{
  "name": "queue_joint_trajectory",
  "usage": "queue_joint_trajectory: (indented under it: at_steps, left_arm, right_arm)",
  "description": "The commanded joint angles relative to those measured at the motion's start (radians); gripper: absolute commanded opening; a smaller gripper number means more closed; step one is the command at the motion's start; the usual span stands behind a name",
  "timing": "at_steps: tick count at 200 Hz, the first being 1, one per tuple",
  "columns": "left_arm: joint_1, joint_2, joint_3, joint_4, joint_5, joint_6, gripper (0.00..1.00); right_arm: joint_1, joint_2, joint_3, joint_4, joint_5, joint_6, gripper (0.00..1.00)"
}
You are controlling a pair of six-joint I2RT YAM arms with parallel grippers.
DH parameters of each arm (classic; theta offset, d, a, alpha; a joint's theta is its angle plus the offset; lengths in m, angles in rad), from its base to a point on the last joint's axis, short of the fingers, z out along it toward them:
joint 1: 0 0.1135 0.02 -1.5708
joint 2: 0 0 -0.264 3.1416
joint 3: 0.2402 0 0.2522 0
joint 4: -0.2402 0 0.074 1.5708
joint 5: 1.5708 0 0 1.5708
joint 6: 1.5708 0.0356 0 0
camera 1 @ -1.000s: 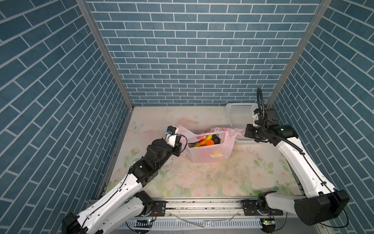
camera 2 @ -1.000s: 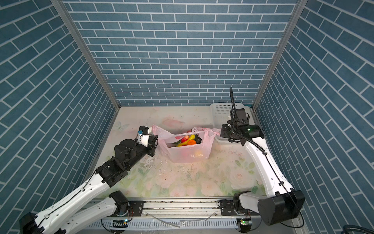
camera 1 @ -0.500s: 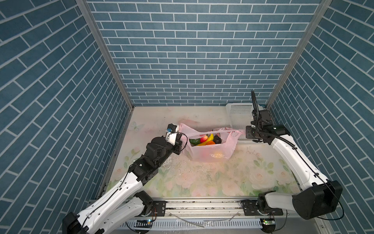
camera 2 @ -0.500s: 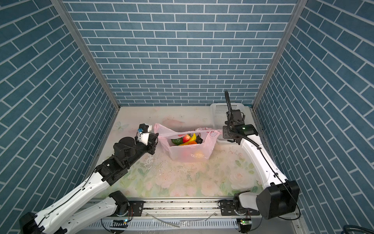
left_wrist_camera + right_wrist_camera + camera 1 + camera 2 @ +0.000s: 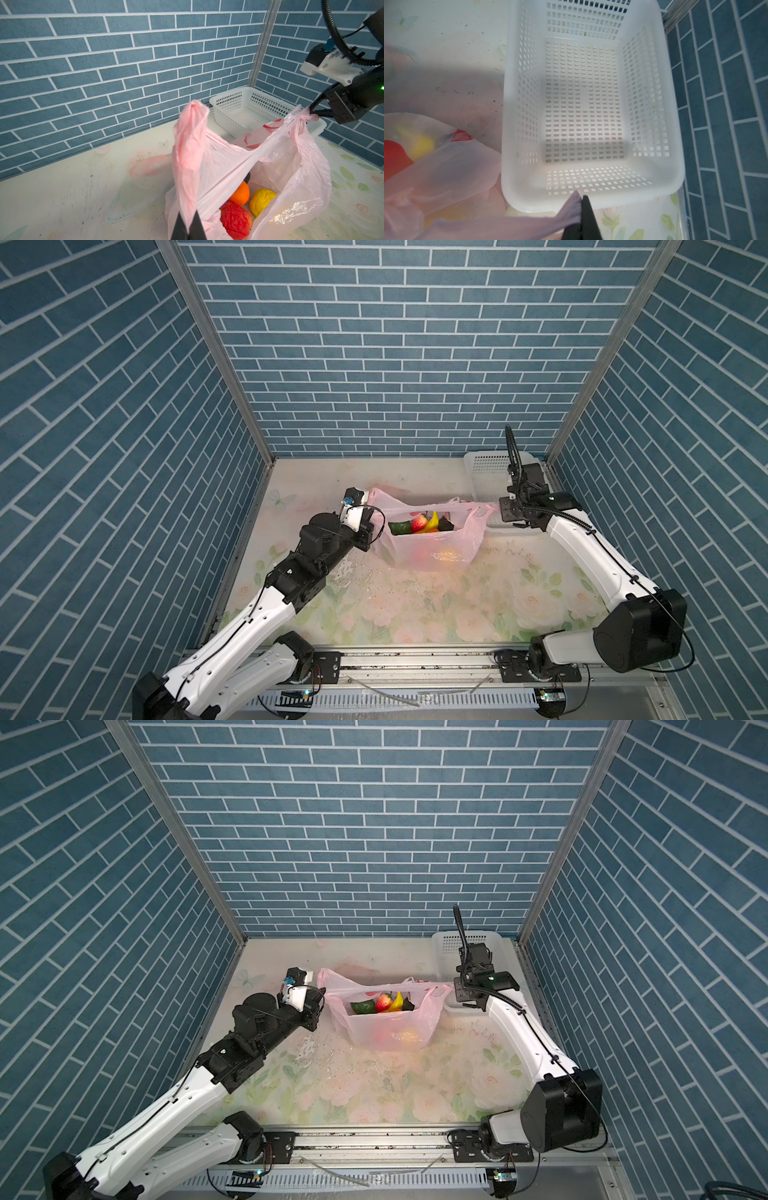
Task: Untie the knot of the plastic bag and take out the fruit
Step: Open the plastic bag at the center of the table.
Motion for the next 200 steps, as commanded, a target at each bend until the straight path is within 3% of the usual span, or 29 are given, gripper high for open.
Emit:
queue_joint_trajectory:
  at_steps: [1,29,71,118,163,200]
  left_arm:
    - [0.029,0.008,0.051,0.013,-0.011,-0.013,0.0]
    - [0.027,0.027,0.069,0.029,0.03,-0.041,0.0]
    - [0.027,0.028,0.076,0.035,0.053,-0.051,0.0]
    - [0.027,0.029,0.08,0.052,0.069,-0.062,0.0]
    - [0.026,0.015,0.08,0.064,0.083,-0.068,0.0]
    - [0.022,0.008,0.086,0.064,0.091,-0.075,0.0]
  right_arm:
    - [-0.03,0.001,0.038,-0.085,-0.09,-0.012,0.18]
    - [-0.028,-0.053,0.116,-0.225,-0.315,0.047,0.38]
    - [-0.027,-0.177,0.227,-0.394,-0.445,0.108,0.53]
    - [0.036,-0.187,0.399,-0.45,-0.52,0.151,0.59]
    - [0.274,-0.036,0.567,-0.378,-0.484,0.188,0.61]
    - [0.405,0.106,0.655,-0.301,-0.476,0.235,0.61]
